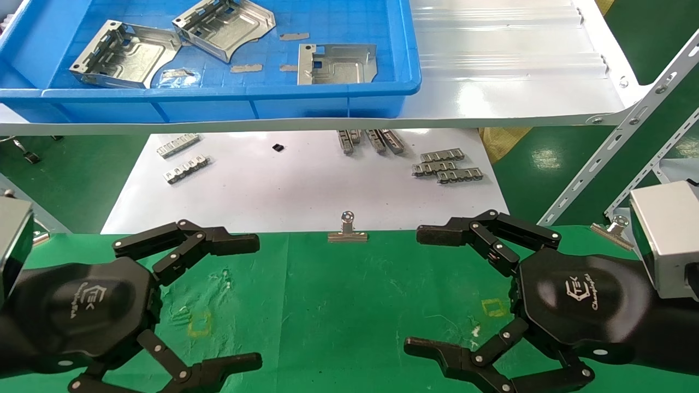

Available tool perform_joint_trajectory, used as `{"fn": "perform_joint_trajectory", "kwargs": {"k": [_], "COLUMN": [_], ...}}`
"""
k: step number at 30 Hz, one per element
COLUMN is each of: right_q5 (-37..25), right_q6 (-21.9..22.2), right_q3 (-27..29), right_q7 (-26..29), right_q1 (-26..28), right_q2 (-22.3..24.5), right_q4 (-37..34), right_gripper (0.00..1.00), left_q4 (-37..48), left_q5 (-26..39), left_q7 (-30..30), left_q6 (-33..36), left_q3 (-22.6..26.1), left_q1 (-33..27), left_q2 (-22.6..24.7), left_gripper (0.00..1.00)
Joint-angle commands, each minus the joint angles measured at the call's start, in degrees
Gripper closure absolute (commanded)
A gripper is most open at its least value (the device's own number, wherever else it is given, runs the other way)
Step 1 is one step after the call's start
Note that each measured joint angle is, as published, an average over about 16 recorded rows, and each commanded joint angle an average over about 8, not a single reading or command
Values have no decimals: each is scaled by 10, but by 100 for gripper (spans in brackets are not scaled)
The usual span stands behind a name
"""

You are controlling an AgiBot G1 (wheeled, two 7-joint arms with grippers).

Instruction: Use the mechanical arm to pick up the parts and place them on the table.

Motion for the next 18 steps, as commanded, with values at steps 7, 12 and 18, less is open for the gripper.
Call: {"fn": "perform_joint_trajectory", "kwargs": {"k": [7, 12, 18], "right_q5": [0, 0, 0], "right_q6": [0, 0, 0], "right_q3": [0, 0, 0], "right_q7": [0, 0, 0], "right_q1": [0, 0, 0], "right_q2": [0, 0, 0], "right_q4": [0, 0, 0], "right_gripper": [100, 100, 100], "left_q4": [0, 0, 0], "left_q5": [0, 0, 0], "left_q7": [0, 0, 0], "left_q6": [0, 0, 0], "left_q3": [0, 0, 0], "left_q1": [0, 0, 0], "left_q2": [0, 0, 0], "left_gripper": [0, 0, 0]}}
